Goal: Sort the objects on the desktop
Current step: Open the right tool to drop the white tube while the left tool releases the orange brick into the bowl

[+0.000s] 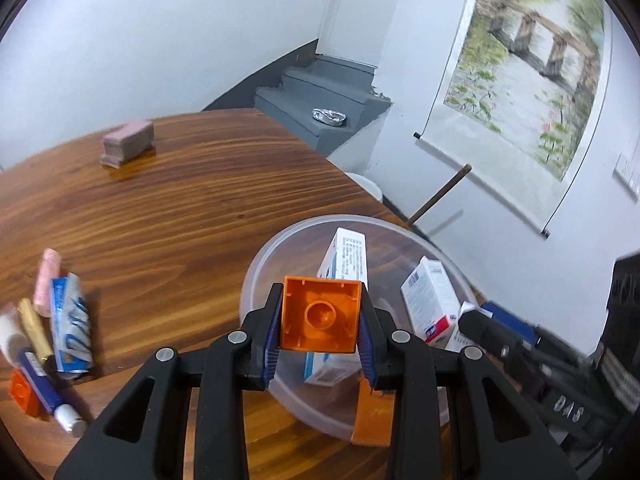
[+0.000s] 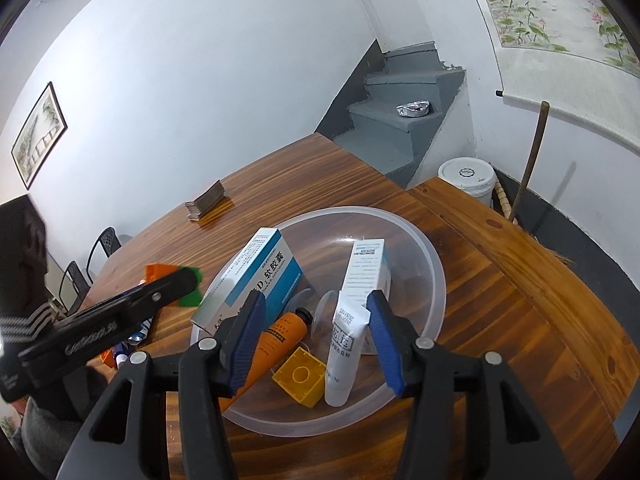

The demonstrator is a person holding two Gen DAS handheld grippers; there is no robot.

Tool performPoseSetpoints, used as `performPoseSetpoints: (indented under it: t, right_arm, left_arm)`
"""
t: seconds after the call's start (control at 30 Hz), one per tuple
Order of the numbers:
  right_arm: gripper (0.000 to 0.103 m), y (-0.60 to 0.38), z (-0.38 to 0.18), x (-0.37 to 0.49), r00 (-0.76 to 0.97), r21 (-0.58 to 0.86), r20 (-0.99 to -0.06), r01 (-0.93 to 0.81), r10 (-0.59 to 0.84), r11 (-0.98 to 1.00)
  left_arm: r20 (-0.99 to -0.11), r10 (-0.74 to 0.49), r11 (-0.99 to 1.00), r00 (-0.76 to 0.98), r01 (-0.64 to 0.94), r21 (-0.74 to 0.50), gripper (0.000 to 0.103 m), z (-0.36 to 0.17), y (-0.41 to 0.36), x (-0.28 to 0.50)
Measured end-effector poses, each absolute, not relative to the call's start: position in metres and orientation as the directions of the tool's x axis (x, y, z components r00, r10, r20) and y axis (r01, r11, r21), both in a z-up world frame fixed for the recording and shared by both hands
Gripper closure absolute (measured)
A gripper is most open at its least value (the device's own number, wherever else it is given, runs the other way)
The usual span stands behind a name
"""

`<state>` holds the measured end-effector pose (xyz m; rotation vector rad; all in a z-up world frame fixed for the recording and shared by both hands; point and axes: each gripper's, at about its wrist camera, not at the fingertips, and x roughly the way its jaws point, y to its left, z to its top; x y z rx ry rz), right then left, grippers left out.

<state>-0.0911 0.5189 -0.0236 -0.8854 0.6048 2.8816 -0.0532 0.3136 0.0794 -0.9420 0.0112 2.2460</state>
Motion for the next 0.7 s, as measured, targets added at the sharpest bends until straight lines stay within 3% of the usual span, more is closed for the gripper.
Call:
performPoseSetpoints:
  t: [0.03,0.07,0.1,0.7]
  right_arm:
    - [0.046,0.518,-0.023,-0.091,-0.832,0.343,-0.553,-0.177,-0.046,-0.923]
    - [0.046,0.517,-0.023,-0.091,-0.832,0.338,-0.553,-0.177,-0.043,-0.924]
    - [0.046,0.517,-0.023,-0.091,-0.833,0.335,-0.552,-0.176,-0.041,-0.925]
    - [0.042,0.514,-0.025,-0.092,-0.835,0.325,-0.549,-0.183,-0.028,-0.928]
  left_arm:
    - [-0.635,0.611,-0.751,-0.473,-0.602,-0.274,0.058,0.077,0.314,-0.057]
    - [-0.639,0.619,-0.745,-0.457,-0.599,-0.293,0.042,0.076,0.314,-0.059]
    - [-0.644,0.627,-0.742,-0.439,-0.589,-0.321,0.037,0.073,0.313,-0.062]
    - [-0.637,0.601,-0.771,-0.483,-0.562,-0.301,0.036,0.076,0.3,-0.054]
